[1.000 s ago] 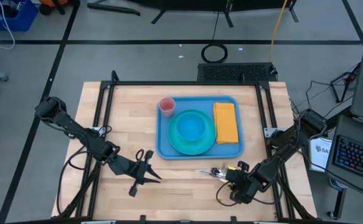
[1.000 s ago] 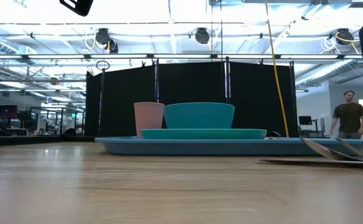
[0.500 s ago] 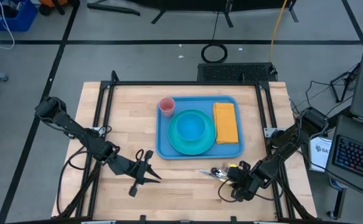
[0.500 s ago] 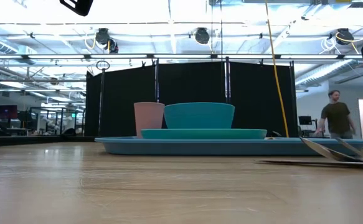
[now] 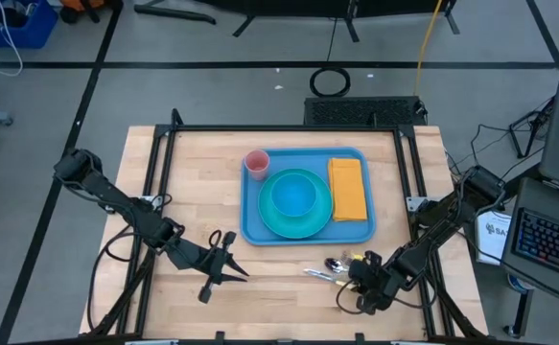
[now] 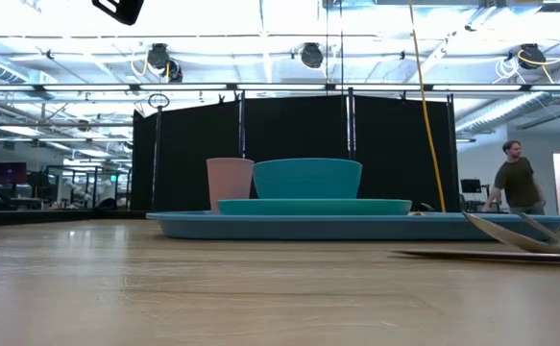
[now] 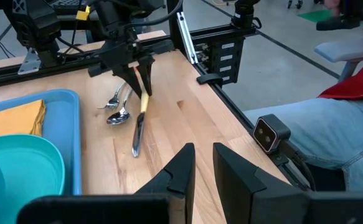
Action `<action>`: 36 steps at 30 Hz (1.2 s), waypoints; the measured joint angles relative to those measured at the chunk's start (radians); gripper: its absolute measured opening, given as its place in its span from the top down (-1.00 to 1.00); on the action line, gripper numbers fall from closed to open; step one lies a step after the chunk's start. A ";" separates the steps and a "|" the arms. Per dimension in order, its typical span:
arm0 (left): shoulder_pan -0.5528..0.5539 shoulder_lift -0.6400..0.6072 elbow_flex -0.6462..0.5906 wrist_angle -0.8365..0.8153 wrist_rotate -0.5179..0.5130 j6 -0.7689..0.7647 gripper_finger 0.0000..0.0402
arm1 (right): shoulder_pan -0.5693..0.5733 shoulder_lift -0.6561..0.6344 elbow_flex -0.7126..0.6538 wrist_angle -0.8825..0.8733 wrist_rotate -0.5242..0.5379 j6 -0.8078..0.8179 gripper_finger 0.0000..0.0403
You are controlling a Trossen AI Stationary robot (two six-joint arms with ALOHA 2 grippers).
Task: Set up tray
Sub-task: Put the yellow knife on top of the yellow napkin
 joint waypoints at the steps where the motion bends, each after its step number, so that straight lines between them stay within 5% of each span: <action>1: 0.000 0.000 0.000 0.000 0.000 0.000 0.69 | 0.000 -0.003 0.000 0.003 0.003 -0.001 0.73; 22: 0.000 0.000 0.000 -0.002 0.000 0.000 0.69 | 0.000 -0.150 -0.002 0.011 0.119 -0.065 0.74; 36: 0.000 0.000 0.000 -0.002 0.000 0.000 0.69 | 0.000 -0.269 0.000 -0.124 0.400 -0.022 0.74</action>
